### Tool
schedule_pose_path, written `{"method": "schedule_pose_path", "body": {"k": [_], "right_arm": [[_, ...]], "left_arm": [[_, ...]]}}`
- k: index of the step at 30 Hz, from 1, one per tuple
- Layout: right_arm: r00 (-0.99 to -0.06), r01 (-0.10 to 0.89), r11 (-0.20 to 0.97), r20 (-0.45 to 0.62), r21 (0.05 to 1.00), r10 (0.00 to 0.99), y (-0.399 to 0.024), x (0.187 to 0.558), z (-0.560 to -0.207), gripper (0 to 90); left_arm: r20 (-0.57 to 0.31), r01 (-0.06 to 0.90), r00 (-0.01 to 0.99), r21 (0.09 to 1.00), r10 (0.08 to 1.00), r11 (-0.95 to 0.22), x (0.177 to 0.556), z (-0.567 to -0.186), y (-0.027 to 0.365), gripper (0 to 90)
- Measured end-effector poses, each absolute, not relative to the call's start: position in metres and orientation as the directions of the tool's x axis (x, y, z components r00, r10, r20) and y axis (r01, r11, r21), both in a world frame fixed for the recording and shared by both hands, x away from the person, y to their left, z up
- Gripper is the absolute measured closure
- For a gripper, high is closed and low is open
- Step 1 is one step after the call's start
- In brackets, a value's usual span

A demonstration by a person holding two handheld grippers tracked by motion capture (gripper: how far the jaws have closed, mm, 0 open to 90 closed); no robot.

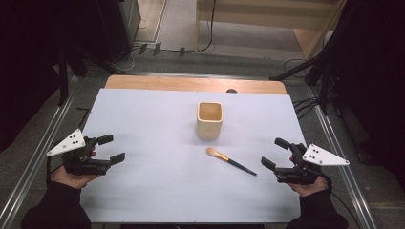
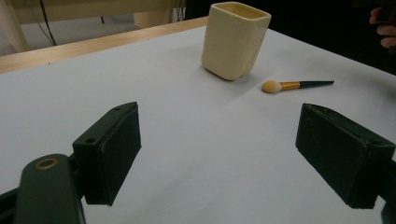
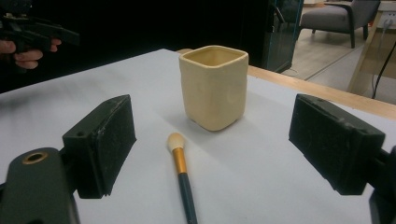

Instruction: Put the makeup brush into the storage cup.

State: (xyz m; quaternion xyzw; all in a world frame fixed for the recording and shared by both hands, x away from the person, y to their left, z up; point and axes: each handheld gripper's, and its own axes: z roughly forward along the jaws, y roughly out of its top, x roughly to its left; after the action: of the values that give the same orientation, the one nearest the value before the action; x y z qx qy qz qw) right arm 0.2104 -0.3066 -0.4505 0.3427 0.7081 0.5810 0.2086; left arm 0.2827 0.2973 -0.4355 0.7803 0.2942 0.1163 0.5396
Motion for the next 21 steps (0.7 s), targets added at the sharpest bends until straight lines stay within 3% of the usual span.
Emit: {"method": "schedule_pose_path", "body": {"k": [21], "right_arm": [[-0.686,0.227,0.087,0.096,0.970,0.721,-0.292,0.224,-0.442,15.4]], "left_arm": [[-0.135,0.327,0.806,0.913,0.577,-0.245,0.283,-0.435,0.294,14.5]]}}
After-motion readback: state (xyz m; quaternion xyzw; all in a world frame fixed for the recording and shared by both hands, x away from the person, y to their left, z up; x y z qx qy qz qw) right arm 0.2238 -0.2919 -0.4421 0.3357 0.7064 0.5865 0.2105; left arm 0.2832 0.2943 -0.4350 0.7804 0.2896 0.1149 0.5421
